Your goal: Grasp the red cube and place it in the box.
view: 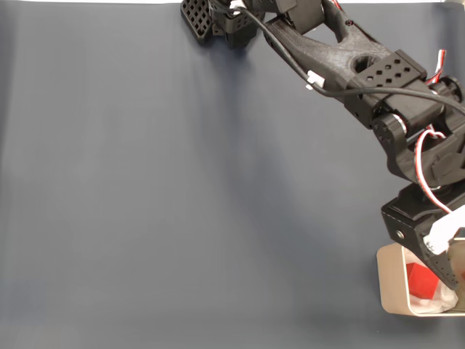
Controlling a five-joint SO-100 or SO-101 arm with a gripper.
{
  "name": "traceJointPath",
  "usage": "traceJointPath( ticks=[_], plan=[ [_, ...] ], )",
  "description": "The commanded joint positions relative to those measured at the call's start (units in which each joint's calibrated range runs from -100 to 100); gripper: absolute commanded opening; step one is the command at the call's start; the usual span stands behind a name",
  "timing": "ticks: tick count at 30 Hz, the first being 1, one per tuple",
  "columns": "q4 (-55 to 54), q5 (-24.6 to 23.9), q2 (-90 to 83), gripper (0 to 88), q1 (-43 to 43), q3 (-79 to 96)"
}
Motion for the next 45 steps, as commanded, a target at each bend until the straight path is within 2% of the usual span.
traceJointPath(
  ticks=[1, 4, 8, 14, 16, 31, 38, 45],
  plan=[
    [-1.4, -0.4, -3.6, 40.1, 0.6, -0.7],
    [-1.4, -0.5, -3.9, 36.3, 0.9, -0.7],
    [-1.4, -0.5, -5.8, 26.3, 1.5, 1.5],
    [-1.4, -1.1, -10.8, 3.8, 3.1, 7.1],
    [-1.4, -1.3, -13.4, 0.0, 3.9, 10.0],
    [-3.2, -3.8, -40.8, 0.0, 14.7, 40.7],
    [-6.6, -4.0, -55.6, 0.0, 22.1, 60.5],
    [-10.1, -4.2, -68.9, 0.0, 25.8, 79.3]
  ],
)
